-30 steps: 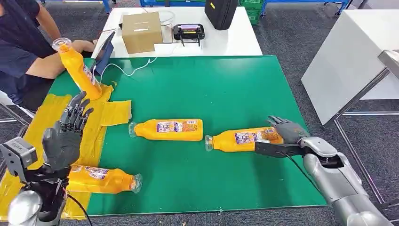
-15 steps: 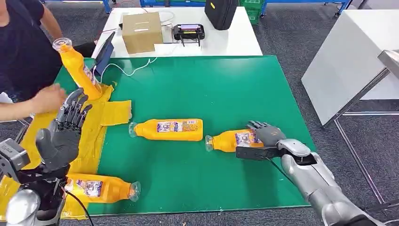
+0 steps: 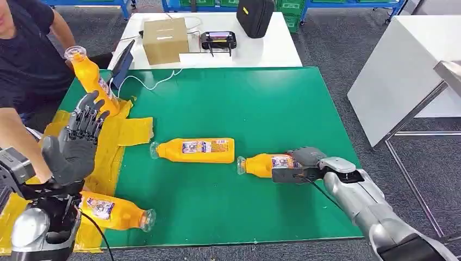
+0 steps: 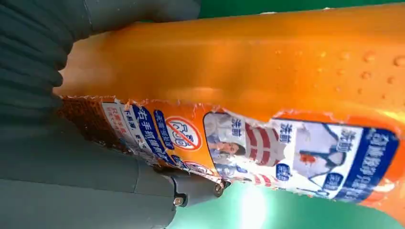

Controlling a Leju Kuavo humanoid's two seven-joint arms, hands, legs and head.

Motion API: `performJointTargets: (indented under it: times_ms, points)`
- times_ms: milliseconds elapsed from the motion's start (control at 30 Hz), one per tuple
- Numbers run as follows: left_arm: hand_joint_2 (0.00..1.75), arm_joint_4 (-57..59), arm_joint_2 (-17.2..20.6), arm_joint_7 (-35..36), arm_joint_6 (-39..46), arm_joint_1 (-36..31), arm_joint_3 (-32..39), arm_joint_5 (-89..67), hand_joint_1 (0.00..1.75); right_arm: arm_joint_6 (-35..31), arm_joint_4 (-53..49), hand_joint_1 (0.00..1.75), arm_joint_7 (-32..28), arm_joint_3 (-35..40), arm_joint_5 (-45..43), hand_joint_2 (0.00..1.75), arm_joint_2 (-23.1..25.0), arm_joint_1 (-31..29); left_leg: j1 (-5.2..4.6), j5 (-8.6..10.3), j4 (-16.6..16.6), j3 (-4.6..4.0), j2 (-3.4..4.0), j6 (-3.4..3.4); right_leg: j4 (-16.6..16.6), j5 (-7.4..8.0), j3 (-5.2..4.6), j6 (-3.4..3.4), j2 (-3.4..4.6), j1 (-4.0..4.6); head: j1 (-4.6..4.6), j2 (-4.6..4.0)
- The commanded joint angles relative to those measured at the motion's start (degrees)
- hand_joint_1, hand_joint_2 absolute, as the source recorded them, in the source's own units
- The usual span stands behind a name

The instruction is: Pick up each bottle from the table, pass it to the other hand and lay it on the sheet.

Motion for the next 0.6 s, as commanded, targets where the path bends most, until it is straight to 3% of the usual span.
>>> performJointTargets:
  times_ms: [33,67,167,267,300,367,467,600]
  points:
    - [0.00,-1.8,-2.2,0.9,-0.6,9.0,2.8,2.8,0.00,-11.1,-24.3,1.75,7.0,-17.3,-12.9,1.75,3.7,17.9,0.06,0.11,-0.1,-0.07,-0.25,-0.05,-0.2,0.09,0.06,-0.09,0.08,0.06,0.00,0.00]
    - [0.00,-3.2,-2.6,0.4,-1.2,11.0,3.5,3.1,0.00,-8.4,-32.3,1.75,9.3,-18.7,-15.1,1.75,3.7,20.6,0.05,0.04,-0.2,0.09,-0.04,-0.05,-0.2,0.08,0.20,-0.09,0.25,0.05,0.00,0.00]
    - [0.00,-3.5,-2.9,0.5,-1.4,11.1,3.4,3.2,0.00,-7.2,-34.9,1.75,10.7,-19.1,-15.4,1.75,3.4,21.5,0.02,-0.02,-0.1,-0.12,0.03,-0.06,0.0,0.03,0.56,-0.09,0.32,0.02,0.00,0.00]
    - [0.00,-4.4,-3.8,0.9,-2.3,12.3,3.1,4.6,0.00,-5.4,-47.1,1.75,5.0,-22.9,-29.3,1.75,7.3,24.8,0.01,0.01,0.0,-0.40,-0.07,-0.09,0.0,0.03,0.27,-0.12,0.28,0.02,0.02,0.00]
    - [1.75,-5.0,-4.1,0.9,-2.6,13.2,2.4,4.9,0.00,-5.4,-53.6,1.75,4.8,-22.5,-32.2,1.75,8.1,26.0,-0.01,0.01,0.0,-0.55,0.00,-0.09,0.1,0.05,0.09,-0.10,0.30,0.01,0.04,0.00]
    - [1.75,-5.5,-4.3,0.9,-2.2,13.8,1.6,4.8,0.00,-5.0,-59.0,1.75,8.1,-21.1,-33.4,1.75,8.3,26.7,-0.09,0.01,0.0,-0.62,-0.04,-0.04,0.2,0.02,0.05,-0.03,0.18,-0.06,0.07,0.00]
    - [1.75,-6.4,-4.7,1.0,-2.0,14.3,-0.4,4.9,0.00,-6.7,-64.2,1.75,5.3,-19.4,-36.7,1.75,9.4,27.6,-0.05,-0.05,0.1,-0.92,0.10,-0.11,0.4,-0.01,-0.36,-0.12,0.45,-0.02,-0.02,0.00]
    - [1.75,-7.6,-4.8,1.9,-2.1,13.5,-5.1,5.9,0.00,-7.8,-63.7,1.75,8.1,-13.9,-35.4,1.75,10.3,26.1,-0.03,0.00,0.1,-0.99,-0.10,-0.07,0.3,-0.02,-0.38,-0.09,0.24,-0.01,-0.02,0.00]
